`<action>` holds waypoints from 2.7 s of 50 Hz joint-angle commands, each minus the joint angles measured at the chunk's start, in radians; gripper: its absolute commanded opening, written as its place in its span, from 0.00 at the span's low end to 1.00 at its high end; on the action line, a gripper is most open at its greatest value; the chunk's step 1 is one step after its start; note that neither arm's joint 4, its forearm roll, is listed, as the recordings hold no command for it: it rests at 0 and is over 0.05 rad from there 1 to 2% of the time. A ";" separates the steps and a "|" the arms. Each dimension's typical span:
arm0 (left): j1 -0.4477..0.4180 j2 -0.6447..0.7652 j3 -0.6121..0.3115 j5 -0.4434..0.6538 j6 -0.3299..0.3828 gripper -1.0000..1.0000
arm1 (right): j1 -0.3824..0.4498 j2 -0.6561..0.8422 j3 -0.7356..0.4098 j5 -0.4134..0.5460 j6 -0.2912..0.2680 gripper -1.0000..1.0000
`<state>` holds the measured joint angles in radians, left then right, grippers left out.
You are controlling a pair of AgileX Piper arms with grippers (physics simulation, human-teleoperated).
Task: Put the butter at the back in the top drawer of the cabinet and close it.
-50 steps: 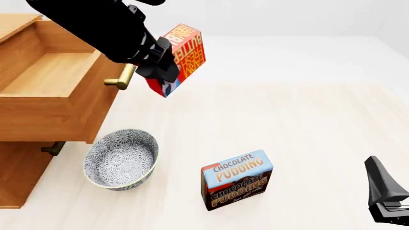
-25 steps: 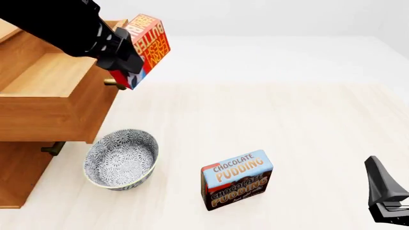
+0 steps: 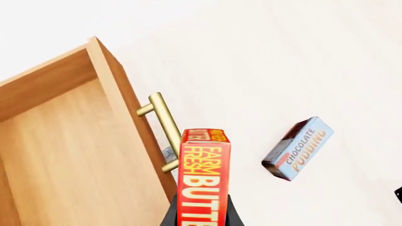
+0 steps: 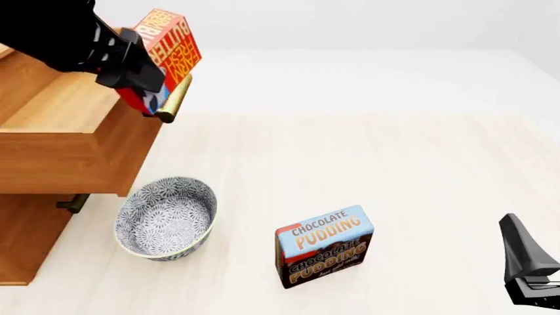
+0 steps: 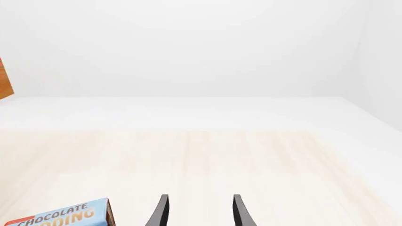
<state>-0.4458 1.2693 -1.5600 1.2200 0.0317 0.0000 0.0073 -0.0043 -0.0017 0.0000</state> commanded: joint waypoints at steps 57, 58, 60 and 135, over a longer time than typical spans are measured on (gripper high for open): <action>0.219 -0.082 -0.005 0.000 -0.028 0.00 | 0.000 0.000 0.000 0.000 0.000 1.00; 0.225 -0.084 -0.006 0.000 -0.030 0.00 | 0.000 0.000 0.000 0.000 0.000 1.00; 0.237 -0.088 -0.004 0.000 -0.026 0.00 | 0.000 0.000 0.000 0.000 0.000 1.00; 0.407 -0.018 0.010 0.000 0.034 0.00 | 0.000 0.000 0.000 0.000 0.000 1.00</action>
<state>-0.0460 1.2430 -1.5419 1.2200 0.0446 0.0000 0.0073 -0.0043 -0.0017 0.0000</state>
